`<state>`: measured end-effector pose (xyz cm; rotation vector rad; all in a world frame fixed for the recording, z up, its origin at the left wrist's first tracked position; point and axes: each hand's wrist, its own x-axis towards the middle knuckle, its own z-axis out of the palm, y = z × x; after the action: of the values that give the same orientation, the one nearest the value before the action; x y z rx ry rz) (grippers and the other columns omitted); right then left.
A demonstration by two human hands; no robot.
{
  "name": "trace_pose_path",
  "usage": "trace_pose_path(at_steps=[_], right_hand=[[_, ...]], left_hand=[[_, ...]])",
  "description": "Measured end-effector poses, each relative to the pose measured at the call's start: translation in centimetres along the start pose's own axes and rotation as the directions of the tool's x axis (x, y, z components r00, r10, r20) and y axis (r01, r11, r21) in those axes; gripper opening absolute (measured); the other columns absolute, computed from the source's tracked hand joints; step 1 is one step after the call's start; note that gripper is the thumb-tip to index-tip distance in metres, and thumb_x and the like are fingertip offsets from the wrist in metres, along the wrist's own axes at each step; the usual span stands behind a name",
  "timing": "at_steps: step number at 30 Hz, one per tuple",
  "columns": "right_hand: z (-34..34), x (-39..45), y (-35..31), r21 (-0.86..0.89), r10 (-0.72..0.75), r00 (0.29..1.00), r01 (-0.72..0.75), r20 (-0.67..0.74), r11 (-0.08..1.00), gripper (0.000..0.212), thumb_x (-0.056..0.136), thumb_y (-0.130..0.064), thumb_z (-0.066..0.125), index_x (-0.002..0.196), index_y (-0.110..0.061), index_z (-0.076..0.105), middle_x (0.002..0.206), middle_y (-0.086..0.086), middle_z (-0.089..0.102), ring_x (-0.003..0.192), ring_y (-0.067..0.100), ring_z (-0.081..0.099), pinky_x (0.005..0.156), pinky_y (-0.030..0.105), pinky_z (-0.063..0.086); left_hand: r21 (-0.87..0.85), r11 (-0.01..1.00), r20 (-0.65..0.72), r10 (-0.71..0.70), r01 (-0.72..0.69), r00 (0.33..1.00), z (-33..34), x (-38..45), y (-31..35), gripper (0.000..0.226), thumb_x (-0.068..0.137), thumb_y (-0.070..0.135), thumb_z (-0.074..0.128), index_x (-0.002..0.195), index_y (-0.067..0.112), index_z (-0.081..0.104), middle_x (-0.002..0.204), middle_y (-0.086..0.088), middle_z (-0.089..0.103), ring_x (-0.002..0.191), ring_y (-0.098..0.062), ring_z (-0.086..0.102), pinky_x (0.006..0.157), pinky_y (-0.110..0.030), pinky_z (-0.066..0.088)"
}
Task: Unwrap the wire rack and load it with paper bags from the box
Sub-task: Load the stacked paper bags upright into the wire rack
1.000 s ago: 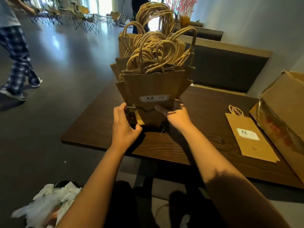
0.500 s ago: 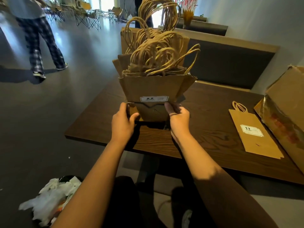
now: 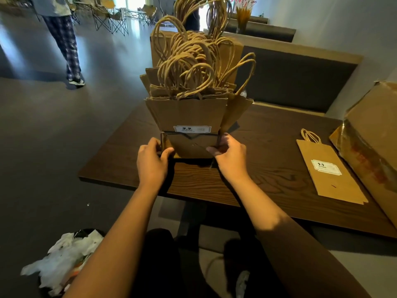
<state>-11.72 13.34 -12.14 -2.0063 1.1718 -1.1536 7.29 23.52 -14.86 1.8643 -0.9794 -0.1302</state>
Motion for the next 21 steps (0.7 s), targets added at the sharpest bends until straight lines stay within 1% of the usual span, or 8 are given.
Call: trace_pose_path(at_steps=[4,7,9,11,14,17,19,21], right_hand=[[1.4,-0.9,1.2,-0.206,0.074,0.997,-0.067,0.028,0.976,0.046,0.082,-0.028,0.083,0.123,-0.012,0.068,0.101,0.008,0.074,0.099,0.025,0.065,0.081,0.027,0.048],[2.0,-1.6,1.5,-0.183,0.042,0.998,-0.048,-0.037,0.982,0.04,0.082,-0.023,0.083,0.117,-0.01,0.07,0.107,0.011,0.072,0.1,0.029,0.065,0.083,0.029,0.05],[2.1,-1.8,1.2,-0.134,0.043,0.997,-0.051,-0.057,0.99,0.033,0.082,-0.027,0.083,0.108,-0.011,0.07,0.107,0.01,0.07,0.1,0.029,0.063,0.079,0.028,0.047],[2.0,-1.9,1.2,-0.086,0.052,0.995,-0.06,-0.089,0.994,0.026,0.08,-0.037,0.084,0.088,-0.02,0.066,0.096,0.005,0.069,0.092,0.026,0.064,0.075,0.034,0.052],[1.7,-1.4,1.1,-0.077,0.108,0.99,-0.115,-0.095,0.99,0.03,0.076,-0.041,0.085,0.072,-0.03,0.058,0.081,0.0,0.066,0.079,0.023,0.063,0.069,0.041,0.055],[1.4,-0.9,1.0,-0.065,0.091,0.994,-0.095,-0.059,0.993,0.03,0.076,-0.033,0.088,0.071,-0.033,0.058,0.094,0.005,0.063,0.089,0.028,0.062,0.076,0.043,0.055],[1.3,-0.8,1.3,-0.048,0.089,0.995,-0.092,-0.045,0.995,0.02,0.075,-0.033,0.089,0.078,-0.024,0.071,0.098,0.007,0.064,0.092,0.029,0.064,0.078,0.043,0.055],[1.3,-0.6,1.6,-0.059,0.105,0.994,-0.107,-0.033,0.993,0.026,0.075,-0.034,0.089,0.087,-0.013,0.077,0.097,0.007,0.067,0.092,0.029,0.065,0.077,0.039,0.055]], left_hand=[[-0.054,0.999,-0.067,0.006,-0.01,0.998,0.6,-0.4,-0.5,0.016,0.094,0.033,0.071,0.097,0.027,0.057,0.095,0.002,0.065,0.086,-0.006,0.06,0.072,-0.028,0.051],[-0.053,0.999,-0.051,0.002,-0.005,0.999,0.5,-0.6,-0.3,0.015,0.094,0.032,0.071,0.093,0.028,0.057,0.089,0.005,0.065,0.092,-0.017,0.064,0.075,-0.04,0.056],[-0.019,1.0,-0.046,0.009,-0.01,0.999,0.3,-0.5,-0.1,0.018,0.094,0.031,0.072,0.09,0.025,0.056,0.085,0.005,0.061,0.097,-0.017,0.058,0.074,-0.037,0.051],[0.019,0.999,-0.043,0.032,-0.032,0.999,0.1,-0.5,0.0,0.021,0.092,0.03,0.074,0.086,0.023,0.056,0.082,0.007,0.057,0.099,-0.017,0.054,0.076,-0.035,0.049],[0.087,0.995,-0.038,0.057,-0.053,0.998,0.1,-0.5,-0.2,0.024,0.09,0.029,0.077,0.081,0.022,0.056,0.099,0.005,0.056,0.107,-0.019,0.052,0.083,-0.033,0.049],[0.139,0.989,-0.043,0.058,-0.052,0.997,0.5,-0.7,-0.7,0.022,0.089,0.025,0.077,0.081,0.016,0.059,0.13,-0.005,0.043,0.122,-0.023,0.045,0.092,-0.029,0.046],[0.144,0.988,0.001,0.06,-0.059,0.998,0.7,-0.6,-0.9,0.016,0.091,0.023,0.075,0.083,0.017,0.063,0.126,-0.003,0.043,0.115,-0.025,0.051,0.091,-0.035,0.051],[0.157,0.986,0.044,0.049,-0.055,0.998,0.3,-0.2,-0.8,0.01,0.092,0.024,0.074,0.088,0.017,0.069,0.117,0.001,0.042,0.105,-0.026,0.057,0.085,-0.039,0.054]])
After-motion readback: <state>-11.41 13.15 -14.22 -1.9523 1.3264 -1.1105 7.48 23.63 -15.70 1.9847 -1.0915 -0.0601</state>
